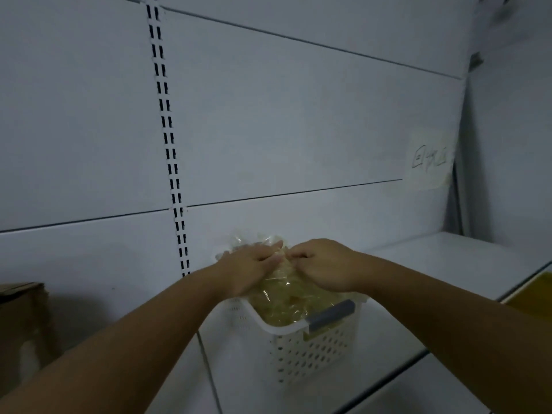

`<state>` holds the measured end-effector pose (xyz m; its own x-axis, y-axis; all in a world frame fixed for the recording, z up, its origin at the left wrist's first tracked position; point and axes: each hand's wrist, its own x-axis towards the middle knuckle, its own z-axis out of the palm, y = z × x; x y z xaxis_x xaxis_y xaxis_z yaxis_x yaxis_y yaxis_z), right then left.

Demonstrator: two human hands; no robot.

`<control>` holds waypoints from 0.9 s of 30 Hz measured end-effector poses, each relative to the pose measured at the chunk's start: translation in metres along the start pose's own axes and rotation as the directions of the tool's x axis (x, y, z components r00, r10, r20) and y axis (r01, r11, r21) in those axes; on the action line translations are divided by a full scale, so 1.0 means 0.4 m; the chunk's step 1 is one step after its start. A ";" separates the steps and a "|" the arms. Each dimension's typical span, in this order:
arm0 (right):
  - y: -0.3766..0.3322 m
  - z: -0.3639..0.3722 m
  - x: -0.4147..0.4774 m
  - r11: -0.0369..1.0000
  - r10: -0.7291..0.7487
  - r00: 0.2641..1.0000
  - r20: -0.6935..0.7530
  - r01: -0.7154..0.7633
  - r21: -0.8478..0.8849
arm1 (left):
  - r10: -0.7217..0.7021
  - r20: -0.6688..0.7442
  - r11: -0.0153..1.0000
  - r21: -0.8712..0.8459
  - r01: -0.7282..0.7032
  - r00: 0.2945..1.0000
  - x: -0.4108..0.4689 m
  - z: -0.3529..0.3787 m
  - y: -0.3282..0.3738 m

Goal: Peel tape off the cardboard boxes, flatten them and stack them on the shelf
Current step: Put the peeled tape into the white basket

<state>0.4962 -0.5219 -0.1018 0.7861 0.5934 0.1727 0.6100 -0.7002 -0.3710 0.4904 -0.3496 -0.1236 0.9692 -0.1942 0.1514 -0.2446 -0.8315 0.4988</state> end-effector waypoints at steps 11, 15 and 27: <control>0.016 -0.026 -0.033 0.556 0.331 0.743 -0.582 0.344 0.756 | -0.080 -0.054 0.977 0.196 0.089 0.995 -0.026 0.010 -0.004; -0.011 -0.107 -0.031 0.819 -0.030 0.718 -0.695 0.417 0.395 | -0.074 -0.078 0.956 0.279 0.093 0.994 -0.031 0.009 -0.001; -0.034 -0.033 0.001 0.948 -0.263 0.945 -0.197 0.215 -0.237 | 0.127 -0.521 0.989 0.127 -0.070 0.844 -0.081 -0.009 0.036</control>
<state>0.4897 -0.5174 -0.0845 0.6016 0.6666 0.4402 0.7702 -0.6302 -0.0982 0.4554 -0.3535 -0.1182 0.7720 0.0016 0.6356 -0.3062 -0.8754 0.3741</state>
